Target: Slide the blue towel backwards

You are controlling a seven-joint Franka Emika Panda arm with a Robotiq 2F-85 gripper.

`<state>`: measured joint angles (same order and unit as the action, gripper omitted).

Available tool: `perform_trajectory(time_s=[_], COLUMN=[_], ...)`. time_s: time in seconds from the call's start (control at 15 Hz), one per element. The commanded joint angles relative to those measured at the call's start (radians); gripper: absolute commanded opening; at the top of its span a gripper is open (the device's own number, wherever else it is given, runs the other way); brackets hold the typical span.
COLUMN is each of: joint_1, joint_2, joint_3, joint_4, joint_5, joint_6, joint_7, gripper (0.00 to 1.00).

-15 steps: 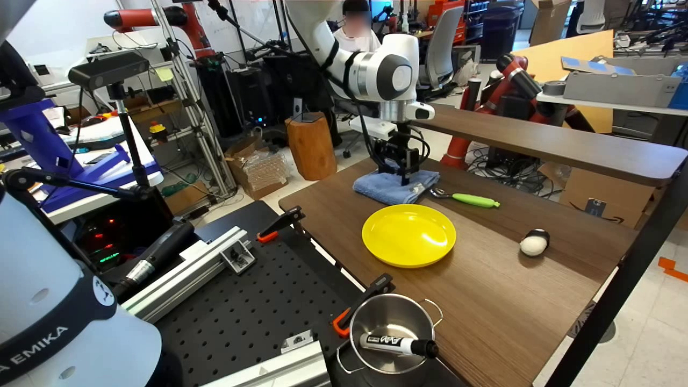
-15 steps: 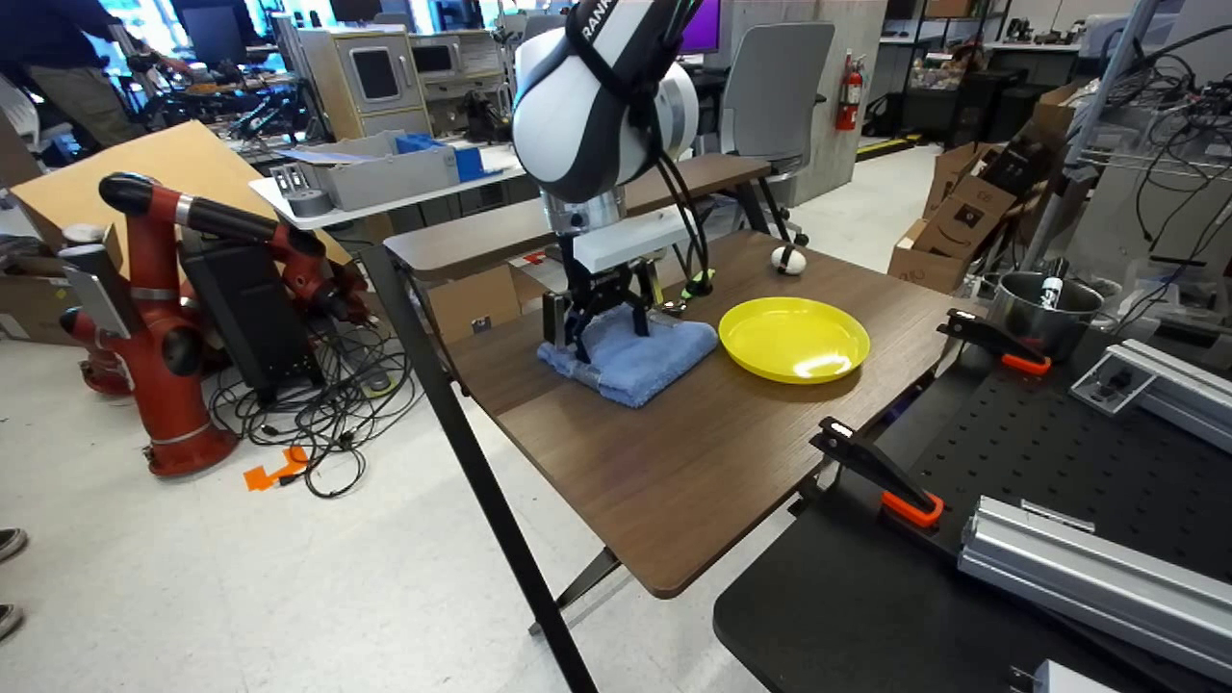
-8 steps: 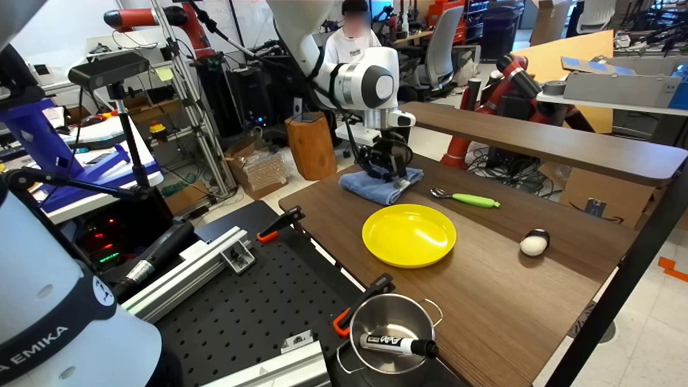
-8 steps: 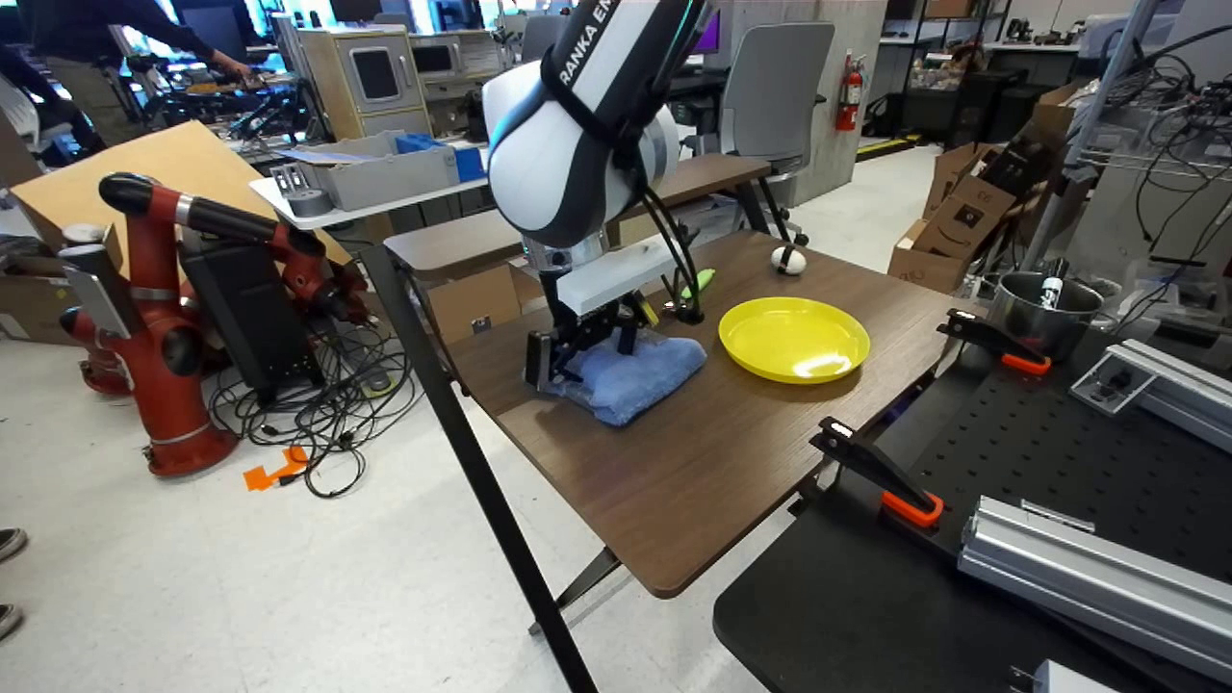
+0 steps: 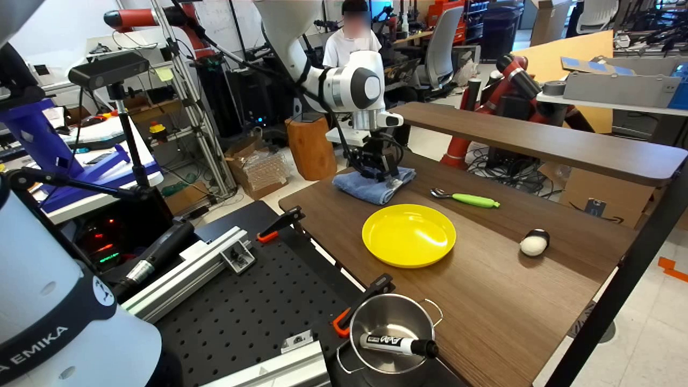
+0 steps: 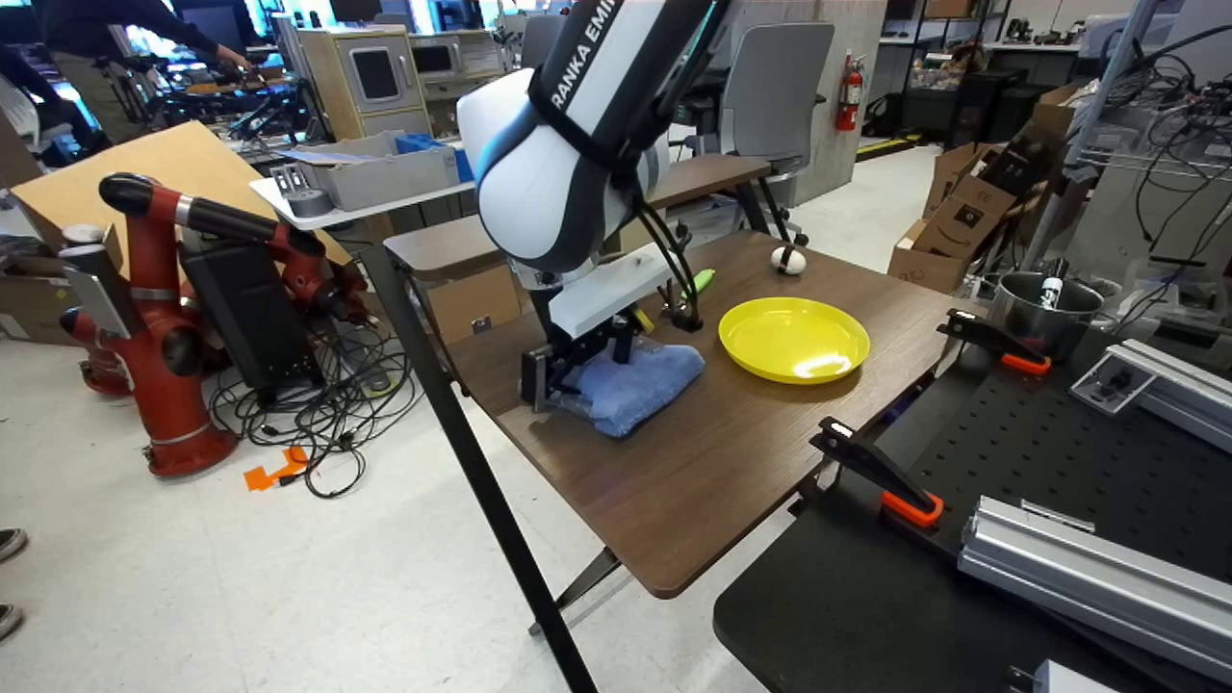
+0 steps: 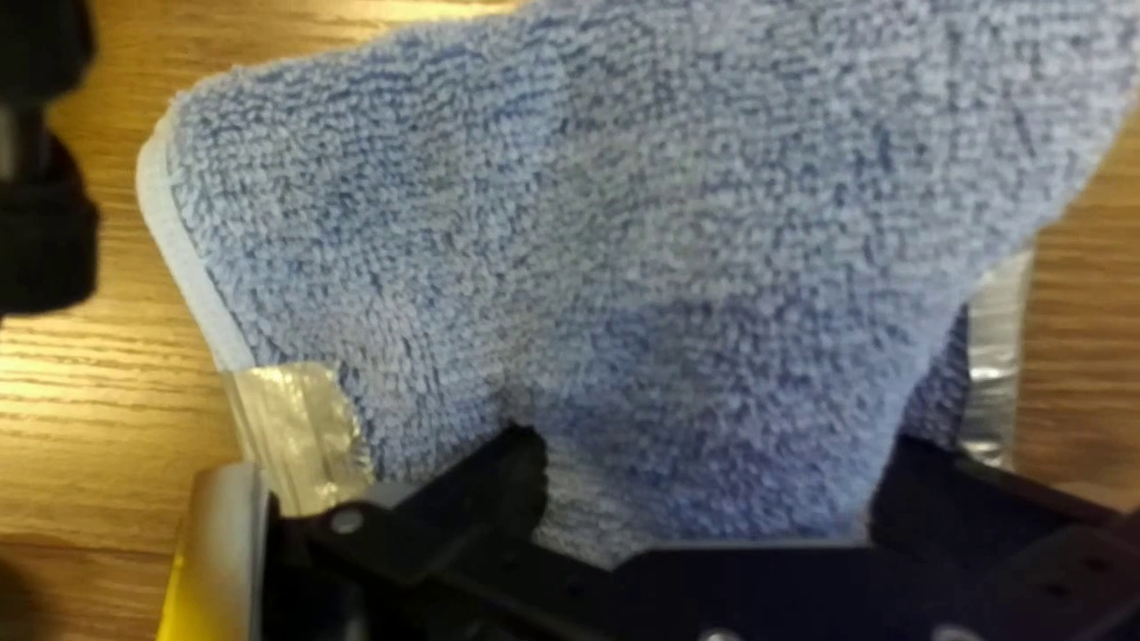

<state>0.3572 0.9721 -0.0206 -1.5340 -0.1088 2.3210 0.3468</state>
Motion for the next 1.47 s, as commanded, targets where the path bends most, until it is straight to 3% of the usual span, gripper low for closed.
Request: perform_trajectory(time_s=[0.0,1.4], joint_1=[0.041,0.166], joint_2=[-0.008,-0.21], joint_3=[-0.018,-0.072], joint_4=[-0.088,-0.589], joint_5=[-0.038,-0.062], joint_6=[0.096,0.491], joint_7=[0.046,0.076], gripper=[1.0,1.0])
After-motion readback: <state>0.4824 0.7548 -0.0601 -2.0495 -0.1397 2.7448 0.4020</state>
